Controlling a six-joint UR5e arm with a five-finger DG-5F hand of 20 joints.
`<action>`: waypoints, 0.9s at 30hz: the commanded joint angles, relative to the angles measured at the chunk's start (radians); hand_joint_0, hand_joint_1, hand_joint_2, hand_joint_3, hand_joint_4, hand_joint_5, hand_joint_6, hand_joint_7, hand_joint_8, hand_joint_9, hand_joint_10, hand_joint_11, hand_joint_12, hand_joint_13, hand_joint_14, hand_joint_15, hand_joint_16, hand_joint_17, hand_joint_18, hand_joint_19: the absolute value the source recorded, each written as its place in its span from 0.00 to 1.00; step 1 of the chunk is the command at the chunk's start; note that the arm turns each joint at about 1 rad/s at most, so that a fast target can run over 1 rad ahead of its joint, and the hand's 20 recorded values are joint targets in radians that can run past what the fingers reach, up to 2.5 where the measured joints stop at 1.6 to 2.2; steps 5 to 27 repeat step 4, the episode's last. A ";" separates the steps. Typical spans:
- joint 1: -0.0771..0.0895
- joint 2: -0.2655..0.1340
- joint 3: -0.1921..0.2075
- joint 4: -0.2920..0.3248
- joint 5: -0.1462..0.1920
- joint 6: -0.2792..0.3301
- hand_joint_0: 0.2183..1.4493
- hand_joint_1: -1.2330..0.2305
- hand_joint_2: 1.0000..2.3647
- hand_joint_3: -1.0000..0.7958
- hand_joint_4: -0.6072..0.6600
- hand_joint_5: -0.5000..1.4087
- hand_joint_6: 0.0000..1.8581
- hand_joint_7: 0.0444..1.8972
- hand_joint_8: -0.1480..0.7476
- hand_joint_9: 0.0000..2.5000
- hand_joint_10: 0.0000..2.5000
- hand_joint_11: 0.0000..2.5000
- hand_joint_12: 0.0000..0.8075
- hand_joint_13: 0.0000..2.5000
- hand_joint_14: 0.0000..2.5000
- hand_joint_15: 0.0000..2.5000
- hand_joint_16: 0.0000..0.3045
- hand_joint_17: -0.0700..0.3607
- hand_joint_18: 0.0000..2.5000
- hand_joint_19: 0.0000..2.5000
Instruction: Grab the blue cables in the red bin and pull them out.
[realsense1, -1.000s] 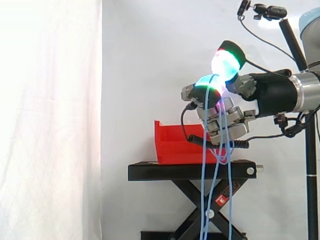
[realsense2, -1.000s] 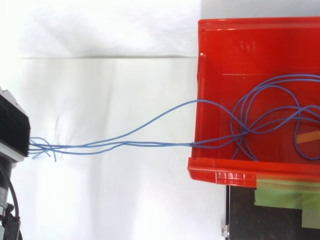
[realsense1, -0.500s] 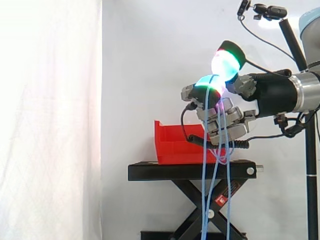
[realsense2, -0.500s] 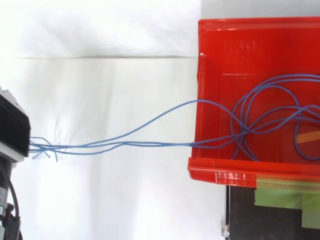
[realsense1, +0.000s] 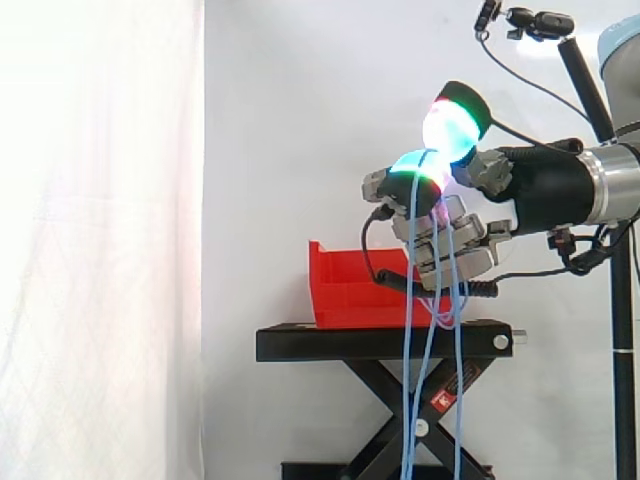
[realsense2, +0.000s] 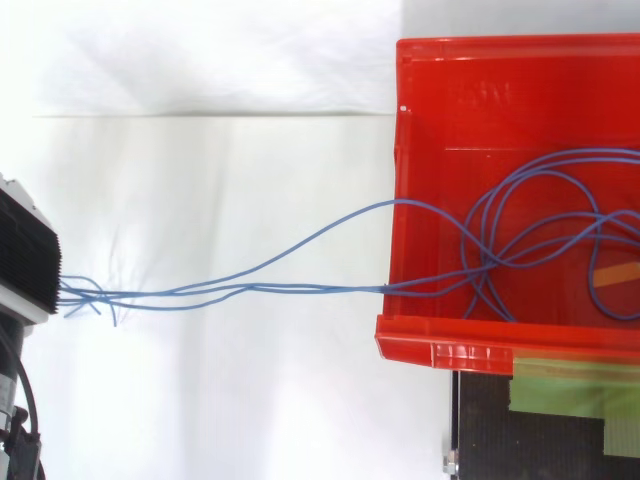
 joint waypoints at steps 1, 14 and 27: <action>0.000 0.000 0.000 0.000 0.000 0.000 0.69 0.17 0.01 0.20 0.32 0.49 0.98 0.24 0.38 0.39 0.26 0.70 0.37 0.44 0.71 0.52 0.13 0.38 0.49 0.63; 0.000 0.000 0.000 0.000 0.000 0.000 0.69 0.16 0.01 0.20 0.32 0.49 0.98 0.23 0.38 0.39 0.27 0.69 0.37 0.43 0.72 0.53 0.13 0.37 0.49 0.63; 0.000 0.000 0.000 0.000 0.000 0.000 0.69 0.16 0.01 0.20 0.32 0.49 0.98 0.23 0.38 0.39 0.27 0.69 0.37 0.43 0.72 0.53 0.13 0.37 0.49 0.63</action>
